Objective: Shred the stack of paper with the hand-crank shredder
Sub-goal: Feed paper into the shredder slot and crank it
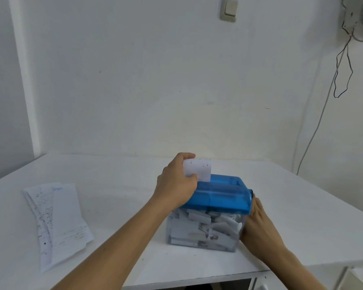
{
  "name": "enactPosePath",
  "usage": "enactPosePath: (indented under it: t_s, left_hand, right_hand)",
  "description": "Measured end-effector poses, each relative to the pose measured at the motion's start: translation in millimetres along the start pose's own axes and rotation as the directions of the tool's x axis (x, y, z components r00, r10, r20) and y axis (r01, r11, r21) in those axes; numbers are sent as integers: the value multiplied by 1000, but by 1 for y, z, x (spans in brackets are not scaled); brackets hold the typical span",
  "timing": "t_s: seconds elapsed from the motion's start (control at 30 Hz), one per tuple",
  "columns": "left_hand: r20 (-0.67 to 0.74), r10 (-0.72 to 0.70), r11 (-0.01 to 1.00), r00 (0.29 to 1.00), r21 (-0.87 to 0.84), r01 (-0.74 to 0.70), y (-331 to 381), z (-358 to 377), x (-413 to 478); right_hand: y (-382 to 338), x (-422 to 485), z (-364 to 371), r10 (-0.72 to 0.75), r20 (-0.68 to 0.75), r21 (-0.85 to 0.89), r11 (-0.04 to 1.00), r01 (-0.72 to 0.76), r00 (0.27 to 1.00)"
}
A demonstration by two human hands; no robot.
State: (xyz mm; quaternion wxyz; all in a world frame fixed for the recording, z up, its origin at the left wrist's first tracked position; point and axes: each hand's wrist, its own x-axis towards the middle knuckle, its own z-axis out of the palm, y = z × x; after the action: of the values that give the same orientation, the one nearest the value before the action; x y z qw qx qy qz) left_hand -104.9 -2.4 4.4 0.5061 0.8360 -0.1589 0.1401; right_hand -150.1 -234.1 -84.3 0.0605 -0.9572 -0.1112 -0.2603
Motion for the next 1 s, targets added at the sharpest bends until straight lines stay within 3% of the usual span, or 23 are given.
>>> enactPosePath:
  t_s: [0.17, 0.27, 0.5, 0.57, 0.63, 0.7, 0.73, 0.77, 0.87, 1.0]
  left_hand:
    - [7, -14, 998, 1000, 56, 14, 3, 0, -5]
    - [29, 17, 981, 999, 190, -23, 10, -2, -10]
    - [82, -20, 893, 996, 449, -19, 17, -2, -11]
    - [103, -28, 889, 994, 457, -22, 17, -2, -10]
    - [133, -29, 893, 991, 450, -34, 20, -5, -6]
    - [169, -17, 904, 985, 425, -57, 21, -5, -6]
    - [180, -3, 911, 984, 407, -72, 21, -4, -6]
    - [182, 7, 918, 983, 389, -78, 21, -4, -6]
    - [165, 15, 921, 986, 381, -78, 17, -2, -4]
    - [144, 3, 913, 990, 404, -61, 16, 1, -3]
  right_hand:
    - [-11, -2, -10, 154, 83, 74, 984, -160, 985]
    - [-21, -8, -21, 234, 115, 47, 970, -240, 965]
    - [-31, -12, -53, 312, 177, -99, 949, -298, 934]
    - [-29, -2, -74, 297, 299, -133, 954, -268, 907]
    - [-27, 25, -110, 303, 551, -135, 952, -275, 778]
    - [-25, 54, -148, 290, 780, -99, 932, -349, 554]
    - [-22, 69, -164, 269, 839, -81, 921, -382, 473]
    - [-19, 83, -177, 255, 862, -66, 913, -402, 437]
    - [-10, 110, -187, 272, 822, -29, 898, -439, 501]
    - [9, 117, -166, 241, 641, 152, 891, -428, 729]
